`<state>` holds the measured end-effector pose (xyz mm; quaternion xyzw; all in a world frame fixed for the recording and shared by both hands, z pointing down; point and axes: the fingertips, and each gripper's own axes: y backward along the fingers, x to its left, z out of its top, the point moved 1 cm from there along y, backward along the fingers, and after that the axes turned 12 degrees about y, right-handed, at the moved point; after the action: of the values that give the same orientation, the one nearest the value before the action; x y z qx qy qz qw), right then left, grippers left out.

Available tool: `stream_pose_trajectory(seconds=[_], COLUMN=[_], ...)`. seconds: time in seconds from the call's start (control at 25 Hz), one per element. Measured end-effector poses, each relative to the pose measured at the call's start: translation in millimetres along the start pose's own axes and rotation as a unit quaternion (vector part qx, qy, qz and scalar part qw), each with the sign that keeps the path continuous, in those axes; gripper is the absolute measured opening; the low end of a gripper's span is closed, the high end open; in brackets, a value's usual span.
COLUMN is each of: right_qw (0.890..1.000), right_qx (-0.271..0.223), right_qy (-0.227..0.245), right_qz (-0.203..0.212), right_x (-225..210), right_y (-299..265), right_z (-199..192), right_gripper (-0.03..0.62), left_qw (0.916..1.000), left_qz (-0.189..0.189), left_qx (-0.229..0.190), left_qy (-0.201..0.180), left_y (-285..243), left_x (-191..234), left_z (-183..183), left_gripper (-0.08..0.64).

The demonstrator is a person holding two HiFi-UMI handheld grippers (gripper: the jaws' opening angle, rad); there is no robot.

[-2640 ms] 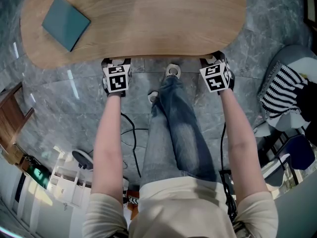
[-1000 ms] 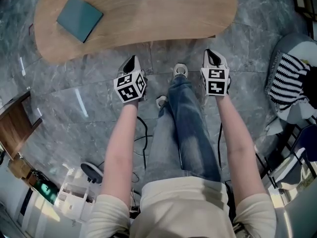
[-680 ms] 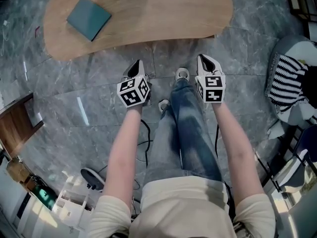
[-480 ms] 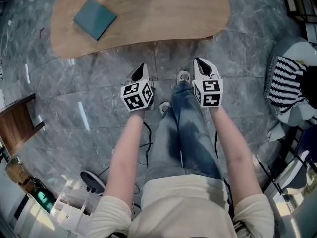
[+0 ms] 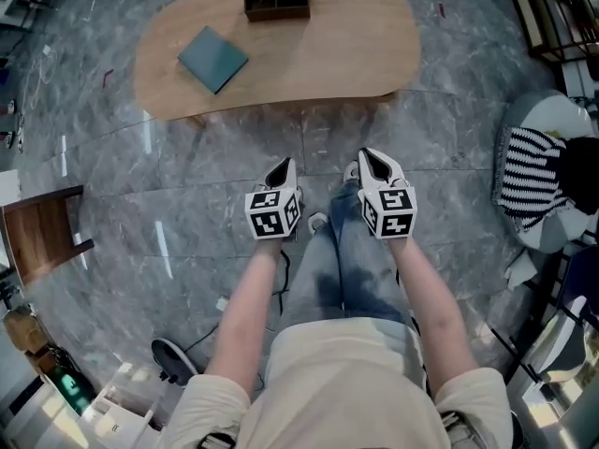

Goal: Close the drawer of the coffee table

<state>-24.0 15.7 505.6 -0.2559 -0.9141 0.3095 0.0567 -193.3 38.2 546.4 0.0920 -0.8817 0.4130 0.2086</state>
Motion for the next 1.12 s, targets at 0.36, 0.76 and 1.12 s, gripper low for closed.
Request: stream_pose_trajectory(seconds=[0.36,0.76,1.12], right_qw=[0.999,0.997,0.992], right_qx=[-0.04,-0.067,-0.106], right_qy=[0.011,0.011,0.044], right_qz=[0.01,0.023,0.052], right_x=[30.5,49.5,61.1], right_y=[69.3,133.1,173.9], right_z=[55.1,102.5,143.6], right_gripper=[0.002,0.002,0.002], left_qw=[0.9987,0.9972,0.9933], left_qz=[-0.036,-0.066,-0.1], left_qx=[-0.031,-0.034,-0.057], left_qy=[0.016,0.006,-0.001], left_y=[78.4,142.6,181.7], left_x=[-50.5,-104.3,-153.4], left_z=[22.4,43.7,79.5], left_gripper=[0.002,0.002,0.002])
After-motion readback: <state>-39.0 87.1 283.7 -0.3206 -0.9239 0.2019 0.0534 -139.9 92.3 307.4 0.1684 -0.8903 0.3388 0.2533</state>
